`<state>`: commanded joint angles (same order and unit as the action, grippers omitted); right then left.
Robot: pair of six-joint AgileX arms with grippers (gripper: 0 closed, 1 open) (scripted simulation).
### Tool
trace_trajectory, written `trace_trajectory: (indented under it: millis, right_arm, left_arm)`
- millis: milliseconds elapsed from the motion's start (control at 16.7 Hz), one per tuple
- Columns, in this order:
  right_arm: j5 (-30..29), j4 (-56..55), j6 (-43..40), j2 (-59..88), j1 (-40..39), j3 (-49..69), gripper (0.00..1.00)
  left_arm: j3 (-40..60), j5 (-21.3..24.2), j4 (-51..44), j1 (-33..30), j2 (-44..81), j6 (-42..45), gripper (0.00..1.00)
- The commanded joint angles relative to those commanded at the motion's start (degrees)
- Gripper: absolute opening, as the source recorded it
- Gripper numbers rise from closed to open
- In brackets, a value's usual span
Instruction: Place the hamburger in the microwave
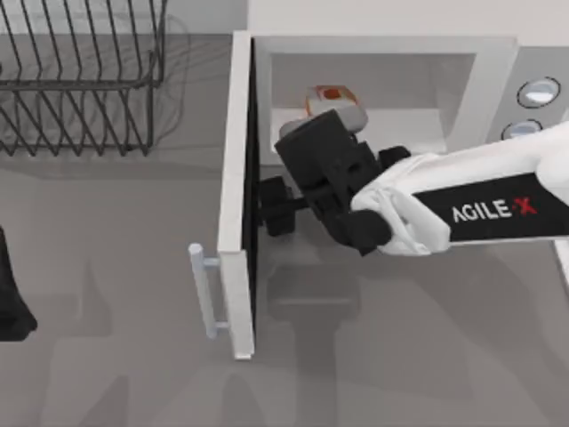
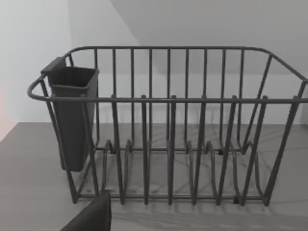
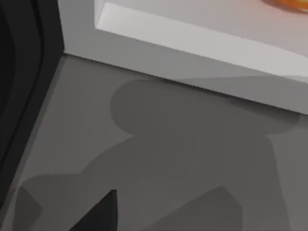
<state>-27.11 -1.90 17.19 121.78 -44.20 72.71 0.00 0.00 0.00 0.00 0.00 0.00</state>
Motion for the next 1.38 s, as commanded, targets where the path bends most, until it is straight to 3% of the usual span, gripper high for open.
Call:
trace_trajectory:
  millis: [540, 960, 1380]
  right_arm:
    - [-7.41, -5.30, 5.33, -8.20, -5.79, -16.32, 1.00]
    - [-7.55, -4.61, 5.25, -9.28, -5.34, -15.35, 1.00]
    - [-7.35, 4.17, 5.18, -13.56, -5.24, -11.90, 1.00]
  left_arm:
    - [0.00, 0.00, 0.00, 0.00, 0.00, 0.00, 1.00]
    - [0.00, 0.00, 0.00, 0.00, 0.00, 0.00, 1.00]
    - [0.00, 0.00, 0.00, 0.00, 0.00, 0.00, 1.00]
